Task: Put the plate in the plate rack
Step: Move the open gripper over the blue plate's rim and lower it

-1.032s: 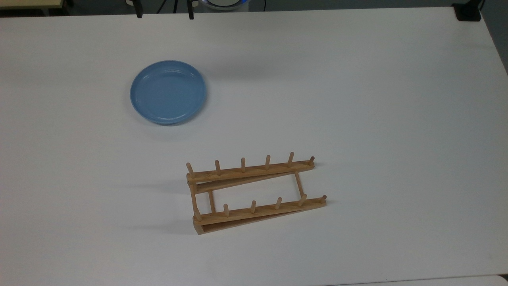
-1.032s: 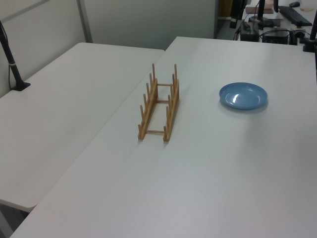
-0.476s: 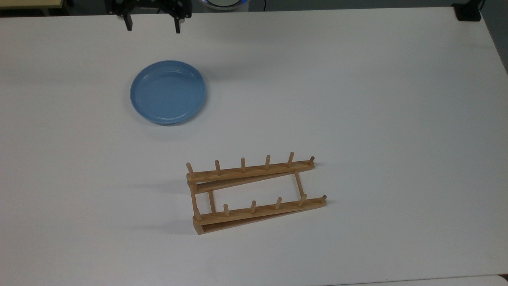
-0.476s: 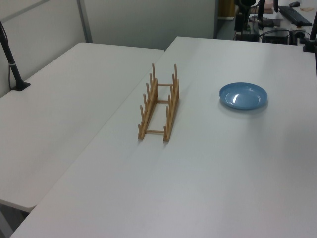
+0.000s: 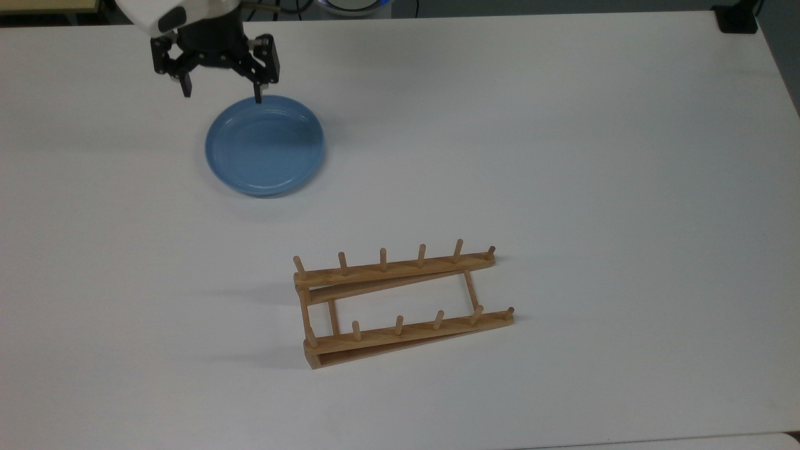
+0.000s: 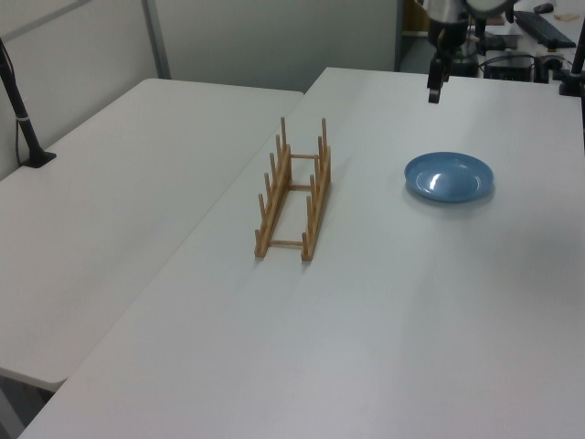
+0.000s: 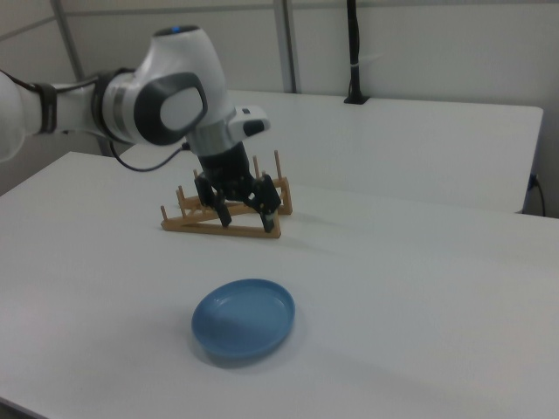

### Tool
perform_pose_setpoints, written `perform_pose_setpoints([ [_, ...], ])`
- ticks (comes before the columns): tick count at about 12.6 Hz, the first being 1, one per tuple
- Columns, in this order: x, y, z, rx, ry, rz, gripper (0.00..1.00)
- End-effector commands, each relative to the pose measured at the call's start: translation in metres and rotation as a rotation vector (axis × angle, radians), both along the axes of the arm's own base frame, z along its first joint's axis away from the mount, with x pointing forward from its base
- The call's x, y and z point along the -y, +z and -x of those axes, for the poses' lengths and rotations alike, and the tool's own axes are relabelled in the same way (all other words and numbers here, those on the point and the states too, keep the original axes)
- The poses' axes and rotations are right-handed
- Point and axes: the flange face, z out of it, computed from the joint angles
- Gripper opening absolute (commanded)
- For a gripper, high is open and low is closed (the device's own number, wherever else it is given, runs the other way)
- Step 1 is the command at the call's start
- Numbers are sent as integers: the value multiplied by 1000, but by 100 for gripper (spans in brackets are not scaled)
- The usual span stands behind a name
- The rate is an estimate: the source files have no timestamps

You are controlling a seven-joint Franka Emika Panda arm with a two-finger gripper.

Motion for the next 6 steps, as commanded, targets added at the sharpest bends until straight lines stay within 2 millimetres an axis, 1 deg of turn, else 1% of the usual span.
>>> perform_pose_setpoints([
  [1, 14, -39, -3, -4, 20, 25, 100],
  [3, 23, -61, -7, -27, 28, 53, 100],
  [6, 29, -93, -11, -42, 46, 76, 100],
])
